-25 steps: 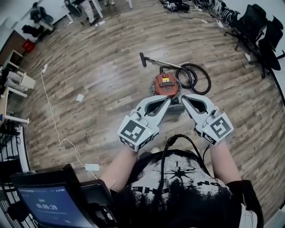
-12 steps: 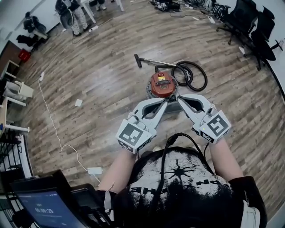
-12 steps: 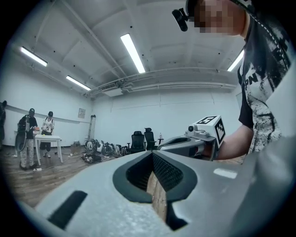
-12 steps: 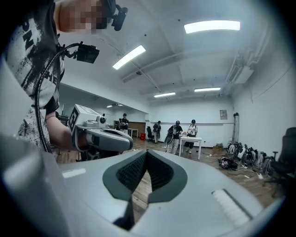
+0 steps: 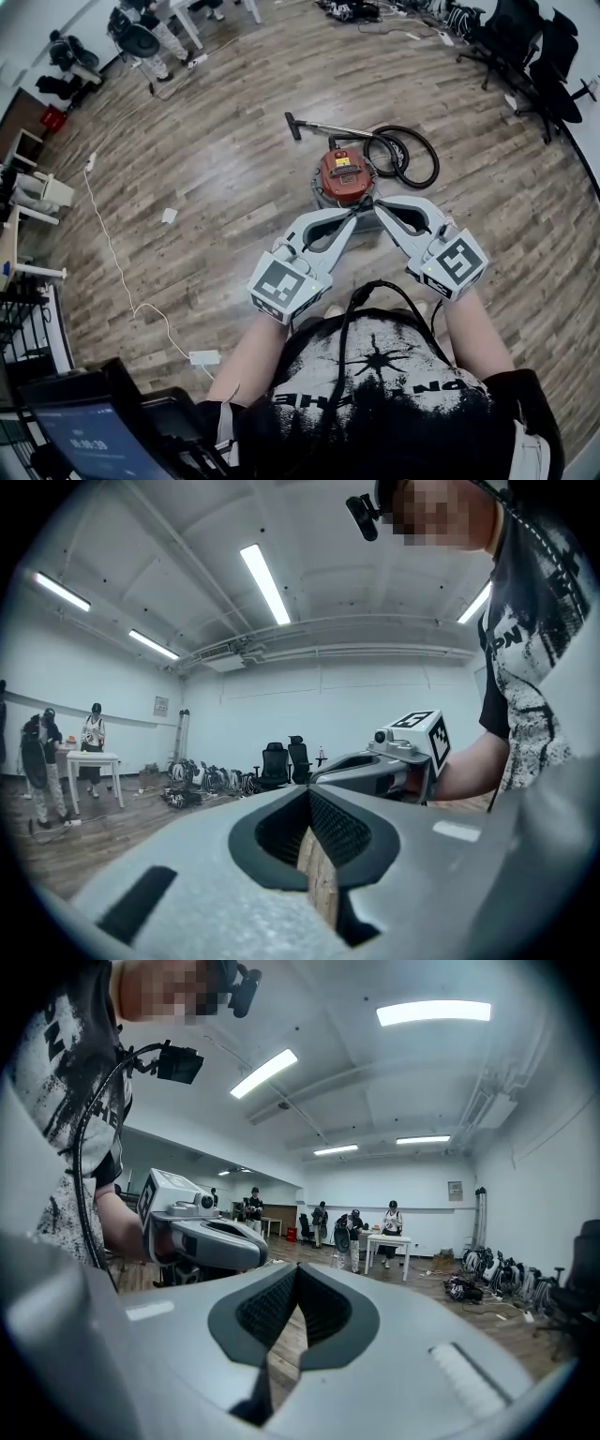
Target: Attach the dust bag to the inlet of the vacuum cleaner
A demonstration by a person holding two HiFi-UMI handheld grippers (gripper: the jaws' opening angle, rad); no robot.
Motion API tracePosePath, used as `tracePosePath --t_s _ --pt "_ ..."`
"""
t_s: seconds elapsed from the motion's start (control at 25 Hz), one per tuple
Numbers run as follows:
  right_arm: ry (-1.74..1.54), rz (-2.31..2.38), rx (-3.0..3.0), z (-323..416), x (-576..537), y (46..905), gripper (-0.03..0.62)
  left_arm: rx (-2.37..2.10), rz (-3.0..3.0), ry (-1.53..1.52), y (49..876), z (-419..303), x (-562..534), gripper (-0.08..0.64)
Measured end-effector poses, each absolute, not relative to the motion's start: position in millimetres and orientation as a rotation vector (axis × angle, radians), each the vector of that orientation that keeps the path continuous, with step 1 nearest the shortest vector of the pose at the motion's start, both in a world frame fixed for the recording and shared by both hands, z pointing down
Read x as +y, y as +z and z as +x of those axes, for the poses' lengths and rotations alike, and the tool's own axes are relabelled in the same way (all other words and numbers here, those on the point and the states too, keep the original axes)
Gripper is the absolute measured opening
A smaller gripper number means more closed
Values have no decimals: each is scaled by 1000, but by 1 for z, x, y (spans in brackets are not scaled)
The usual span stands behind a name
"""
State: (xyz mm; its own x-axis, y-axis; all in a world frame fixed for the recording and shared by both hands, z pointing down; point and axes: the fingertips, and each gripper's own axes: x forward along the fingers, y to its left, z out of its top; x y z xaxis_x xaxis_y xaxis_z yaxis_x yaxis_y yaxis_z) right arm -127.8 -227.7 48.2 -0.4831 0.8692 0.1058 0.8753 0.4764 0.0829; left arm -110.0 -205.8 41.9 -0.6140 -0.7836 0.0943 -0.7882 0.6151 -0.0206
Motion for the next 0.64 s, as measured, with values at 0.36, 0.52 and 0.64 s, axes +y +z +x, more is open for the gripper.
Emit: tracePosePath --t_s 0.36,0.52,0.64 --pt "-234 -1585 -2626 -129 -229 51 6 -2767 1329 55 43 -115 -205 2" --pt "-238 -1584 -2627 -131 -227 48 6 -2763 1319 44 43 -117 -201 2" --pt "-249 -1592 -2623 -132 -225 46 6 -2766 1311 40 42 -119 -198 2"
